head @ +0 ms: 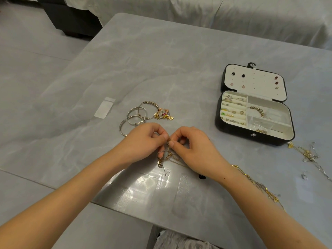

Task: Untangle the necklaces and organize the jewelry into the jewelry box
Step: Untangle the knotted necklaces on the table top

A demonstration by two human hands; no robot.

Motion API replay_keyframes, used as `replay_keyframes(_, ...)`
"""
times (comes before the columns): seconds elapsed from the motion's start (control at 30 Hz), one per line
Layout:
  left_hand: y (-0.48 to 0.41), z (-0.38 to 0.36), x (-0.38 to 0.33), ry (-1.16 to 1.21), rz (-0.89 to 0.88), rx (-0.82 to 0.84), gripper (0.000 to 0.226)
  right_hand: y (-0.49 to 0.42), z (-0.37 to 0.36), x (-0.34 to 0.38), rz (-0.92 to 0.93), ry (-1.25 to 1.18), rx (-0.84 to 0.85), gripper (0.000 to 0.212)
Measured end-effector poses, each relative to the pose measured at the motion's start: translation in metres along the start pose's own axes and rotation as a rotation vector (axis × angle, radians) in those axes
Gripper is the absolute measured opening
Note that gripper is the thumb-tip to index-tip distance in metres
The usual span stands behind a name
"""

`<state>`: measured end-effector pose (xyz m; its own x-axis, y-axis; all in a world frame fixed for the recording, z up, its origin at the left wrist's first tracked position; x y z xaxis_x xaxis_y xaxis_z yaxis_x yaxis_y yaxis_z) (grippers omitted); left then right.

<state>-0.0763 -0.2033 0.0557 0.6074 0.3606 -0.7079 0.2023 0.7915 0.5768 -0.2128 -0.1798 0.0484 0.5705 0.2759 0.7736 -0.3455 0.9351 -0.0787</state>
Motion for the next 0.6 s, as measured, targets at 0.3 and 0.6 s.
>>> replay_keyframes(0.3,0.0005,-0.0012,0.0002,-0.006,-0.02,-0.011,0.017,0.0008,-0.0034,0.0048,-0.029,0.002,-0.083,0.007)
replay_keyframes(0.6,-0.0017,-0.0026,0.0038,0.041,-0.041,-0.047,0.015,0.0042,-0.0086,0.0072,-0.063,-0.009,-0.224,0.009)
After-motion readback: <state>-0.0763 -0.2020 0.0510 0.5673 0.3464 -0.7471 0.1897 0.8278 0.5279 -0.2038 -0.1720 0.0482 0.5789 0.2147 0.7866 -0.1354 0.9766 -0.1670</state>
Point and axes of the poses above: each hand's wrist, its own y-axis away from the middle knuckle, its own z-axis out of the back of the hand, x = y × z, the point moved 3 cm from there along -y, towards the middle knuckle, and after that the axes turned 14 degrees about z, right-handed, at the moved point
